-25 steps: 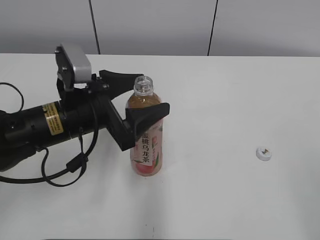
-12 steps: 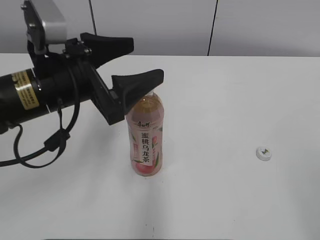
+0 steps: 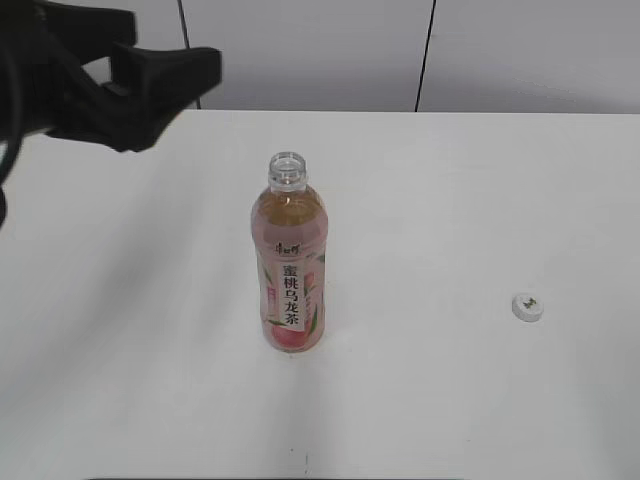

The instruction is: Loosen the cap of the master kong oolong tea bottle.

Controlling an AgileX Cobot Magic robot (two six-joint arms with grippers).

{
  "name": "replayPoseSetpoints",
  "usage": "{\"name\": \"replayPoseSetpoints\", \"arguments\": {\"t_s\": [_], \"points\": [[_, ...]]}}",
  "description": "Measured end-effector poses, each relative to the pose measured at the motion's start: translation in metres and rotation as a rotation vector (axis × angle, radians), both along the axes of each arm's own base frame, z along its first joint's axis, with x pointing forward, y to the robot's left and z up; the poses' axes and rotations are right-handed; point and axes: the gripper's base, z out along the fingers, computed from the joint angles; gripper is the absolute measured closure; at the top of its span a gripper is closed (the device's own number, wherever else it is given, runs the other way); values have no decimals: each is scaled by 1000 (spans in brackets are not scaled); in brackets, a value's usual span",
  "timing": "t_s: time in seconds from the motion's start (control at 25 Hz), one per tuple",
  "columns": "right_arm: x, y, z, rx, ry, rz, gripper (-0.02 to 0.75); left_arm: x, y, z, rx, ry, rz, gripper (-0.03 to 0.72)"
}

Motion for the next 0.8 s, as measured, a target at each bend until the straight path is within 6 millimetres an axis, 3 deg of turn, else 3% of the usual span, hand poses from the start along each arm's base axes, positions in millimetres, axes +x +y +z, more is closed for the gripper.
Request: {"name": "replayPoseSetpoints", "arguments": {"t_s": [0.2,0.4,0.48,0.8], "points": [[0,0,0,-1,0,0,234,-19,34,9,-39,231,284,104],[0,0,0,-1,0,0,234,-45,52,11,-148,480,421,104],[0,0,0,-1,0,0,235,-57,56,9,-142,561,432,104],[0,0,0,-2,0,-1,235,-127,75,20,193,710,238,105]]}}
